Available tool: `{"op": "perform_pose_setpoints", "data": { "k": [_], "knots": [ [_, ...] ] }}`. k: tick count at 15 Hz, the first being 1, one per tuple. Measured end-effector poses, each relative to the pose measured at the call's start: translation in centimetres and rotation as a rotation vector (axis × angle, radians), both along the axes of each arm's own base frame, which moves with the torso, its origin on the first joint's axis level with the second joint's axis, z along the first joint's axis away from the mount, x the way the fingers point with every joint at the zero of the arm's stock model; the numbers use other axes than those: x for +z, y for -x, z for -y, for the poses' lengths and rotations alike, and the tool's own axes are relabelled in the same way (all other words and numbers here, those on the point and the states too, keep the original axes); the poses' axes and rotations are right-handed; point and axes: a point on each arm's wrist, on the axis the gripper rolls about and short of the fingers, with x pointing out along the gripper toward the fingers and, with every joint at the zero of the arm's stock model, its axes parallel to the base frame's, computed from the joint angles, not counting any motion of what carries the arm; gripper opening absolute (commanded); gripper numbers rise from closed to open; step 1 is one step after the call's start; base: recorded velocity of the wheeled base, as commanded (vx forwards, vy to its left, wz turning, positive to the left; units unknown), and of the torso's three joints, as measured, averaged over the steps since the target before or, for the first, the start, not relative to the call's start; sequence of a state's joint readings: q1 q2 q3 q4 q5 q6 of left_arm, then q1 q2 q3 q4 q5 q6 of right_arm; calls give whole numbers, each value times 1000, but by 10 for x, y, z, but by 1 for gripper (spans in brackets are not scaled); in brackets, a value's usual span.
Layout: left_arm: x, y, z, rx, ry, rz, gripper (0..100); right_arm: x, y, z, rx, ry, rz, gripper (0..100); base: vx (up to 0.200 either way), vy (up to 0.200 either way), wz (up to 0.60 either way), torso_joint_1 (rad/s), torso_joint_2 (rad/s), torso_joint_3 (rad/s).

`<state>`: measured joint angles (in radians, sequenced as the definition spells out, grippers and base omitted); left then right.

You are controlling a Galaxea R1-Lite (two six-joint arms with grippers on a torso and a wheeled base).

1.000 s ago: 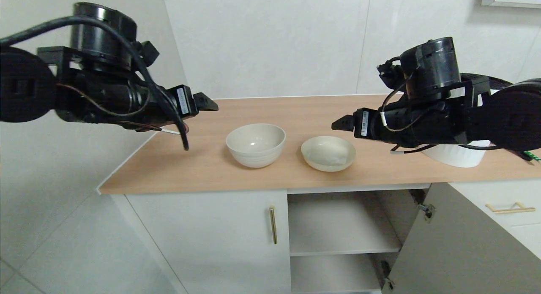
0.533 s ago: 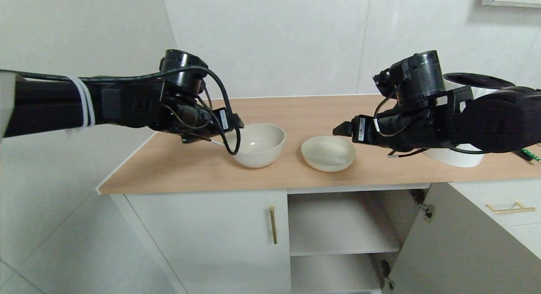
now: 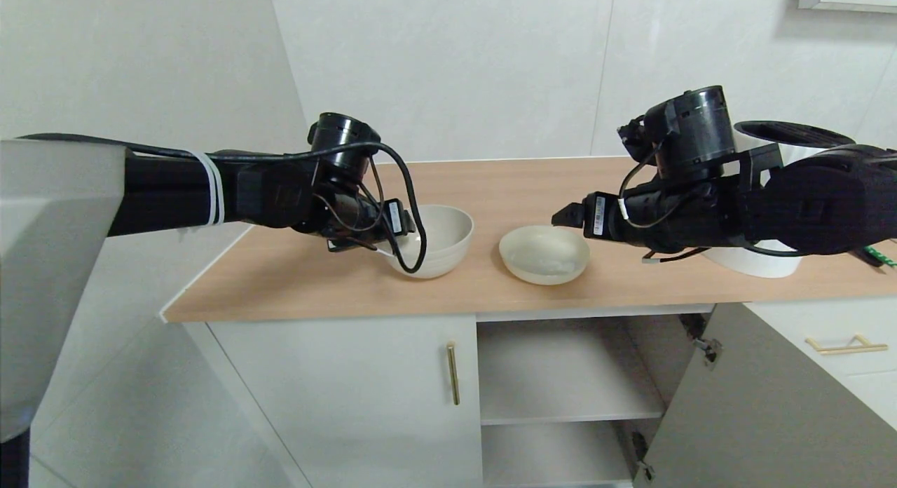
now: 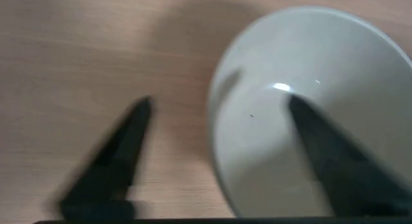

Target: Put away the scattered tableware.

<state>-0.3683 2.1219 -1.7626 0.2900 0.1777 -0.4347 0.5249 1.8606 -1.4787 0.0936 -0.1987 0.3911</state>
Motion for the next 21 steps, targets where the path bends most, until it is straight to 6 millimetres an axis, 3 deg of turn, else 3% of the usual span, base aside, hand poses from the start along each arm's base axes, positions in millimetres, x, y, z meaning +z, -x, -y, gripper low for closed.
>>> {"op": "perform_pose_setpoints", "data": {
  "k": [4,7,15,16,21],
  "knots": [
    [0,1,2,-3,1,0,0,-3,-4,2,-8,8,-6,100,0,0,0,0,0,0],
    [17,10,-1,18,46,29,0,-10,-8,0,-10,21,-22,100,0,0,0,0,0,0],
    [73,74,-13,-8,111,120,0,-48,-39,-11,-128,143,-96,100,0,0,0,0,0,0],
    [75,77,-14,-9,114,125,0,-51,-42,-11,-130,148,-103,0,0,0,0,0,0,0],
    [87,94,-14,-32,129,149,0,-64,-50,-15,-130,158,-121,0,0,0,0,0,0,0]
  ]
}}
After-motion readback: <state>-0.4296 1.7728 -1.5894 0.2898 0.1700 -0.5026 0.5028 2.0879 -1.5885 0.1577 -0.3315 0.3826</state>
